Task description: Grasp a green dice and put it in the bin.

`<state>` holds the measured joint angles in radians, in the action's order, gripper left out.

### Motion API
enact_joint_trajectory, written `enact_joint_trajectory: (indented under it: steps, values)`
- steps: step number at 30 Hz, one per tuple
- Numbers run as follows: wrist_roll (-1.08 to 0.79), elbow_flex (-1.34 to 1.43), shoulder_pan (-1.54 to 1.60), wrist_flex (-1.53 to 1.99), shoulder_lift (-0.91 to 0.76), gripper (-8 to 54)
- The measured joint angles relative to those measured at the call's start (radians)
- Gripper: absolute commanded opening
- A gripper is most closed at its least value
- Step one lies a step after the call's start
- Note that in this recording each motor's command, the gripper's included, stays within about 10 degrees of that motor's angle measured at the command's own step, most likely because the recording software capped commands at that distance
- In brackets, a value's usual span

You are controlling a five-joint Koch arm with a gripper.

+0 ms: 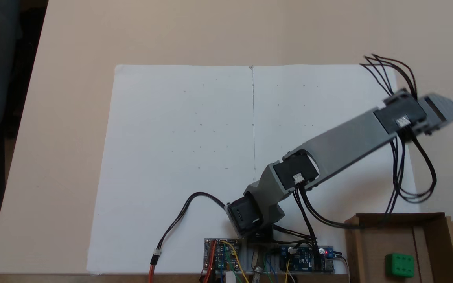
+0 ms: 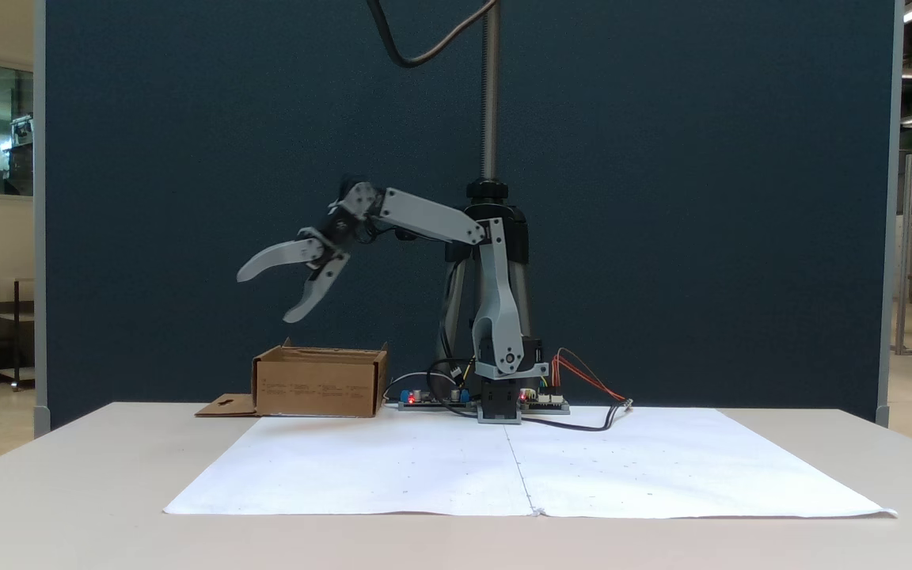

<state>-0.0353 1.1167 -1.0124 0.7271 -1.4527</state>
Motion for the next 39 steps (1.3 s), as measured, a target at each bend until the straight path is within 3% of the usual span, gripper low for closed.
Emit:
enact_joint_trajectory:
  steps: [11, 18, 30, 39]
  values:
    - [0.000, 0.008, 0.686, -0.002, -0.106, 44.0]
    - [0.000, 0.189, 0.985, -0.002, -0.235, 44.0]
    - [0.000, 0.874, 1.077, -0.322, -0.571, 44.7]
    - [0.000, 1.173, 1.072, -0.653, -0.716, 44.4]
